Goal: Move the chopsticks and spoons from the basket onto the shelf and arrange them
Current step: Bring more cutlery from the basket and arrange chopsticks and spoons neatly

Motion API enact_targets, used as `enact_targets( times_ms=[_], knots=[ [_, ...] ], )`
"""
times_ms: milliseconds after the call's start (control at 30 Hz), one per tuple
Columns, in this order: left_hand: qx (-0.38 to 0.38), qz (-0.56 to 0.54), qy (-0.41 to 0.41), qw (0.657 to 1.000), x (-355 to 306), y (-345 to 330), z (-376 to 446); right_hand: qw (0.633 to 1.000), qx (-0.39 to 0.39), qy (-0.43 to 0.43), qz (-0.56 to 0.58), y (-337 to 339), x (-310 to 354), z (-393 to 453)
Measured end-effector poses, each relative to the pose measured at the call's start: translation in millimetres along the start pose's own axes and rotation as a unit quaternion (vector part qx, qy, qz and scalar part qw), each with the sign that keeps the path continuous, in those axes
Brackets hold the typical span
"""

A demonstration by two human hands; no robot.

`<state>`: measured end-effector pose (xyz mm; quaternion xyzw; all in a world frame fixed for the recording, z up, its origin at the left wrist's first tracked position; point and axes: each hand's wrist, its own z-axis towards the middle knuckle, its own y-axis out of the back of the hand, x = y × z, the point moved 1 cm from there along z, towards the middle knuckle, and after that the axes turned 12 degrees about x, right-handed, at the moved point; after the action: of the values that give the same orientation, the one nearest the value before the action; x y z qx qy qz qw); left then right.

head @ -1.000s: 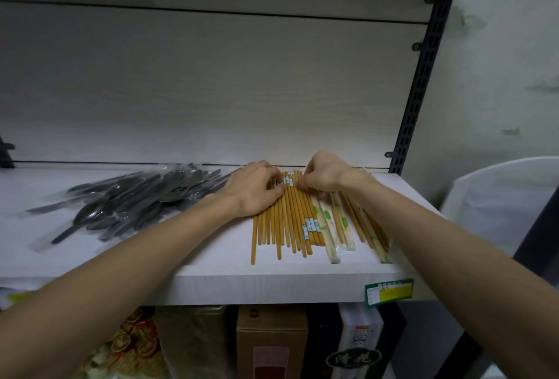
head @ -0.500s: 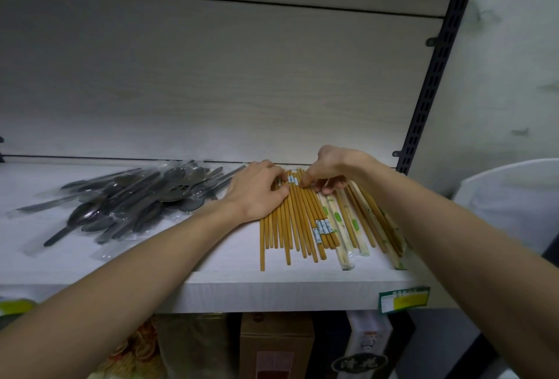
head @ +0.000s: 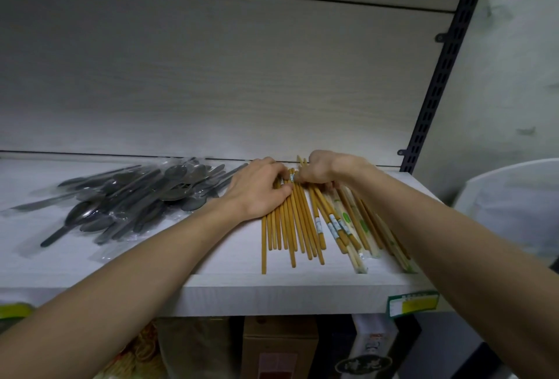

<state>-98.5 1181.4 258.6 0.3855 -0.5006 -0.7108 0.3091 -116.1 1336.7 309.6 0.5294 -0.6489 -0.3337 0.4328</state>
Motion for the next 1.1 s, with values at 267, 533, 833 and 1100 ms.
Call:
enact_targets(
  times_ms=[267, 533, 833, 1100],
  knots=[
    [0.002, 0.001, -0.003, 1.0, 0, 1, 0, 0.986, -0.115, 0.085, 0.085, 11, -22, -16],
    [0.001, -0.006, -0.002, 1.0, -4, 0, 0, 0.89, -0.337, 0.19, 0.241, 56, -55, -53],
    [0.001, -0.018, 0.005, 1.0, -6, -1, -5, 0.775, -0.485, 0.334, 0.23, 29, -56, -90],
    [-0.005, -0.044, 0.009, 0.999, -4, 0, -11, 0.856, -0.381, 0.346, -0.039, -19, -56, -81]
  ],
)
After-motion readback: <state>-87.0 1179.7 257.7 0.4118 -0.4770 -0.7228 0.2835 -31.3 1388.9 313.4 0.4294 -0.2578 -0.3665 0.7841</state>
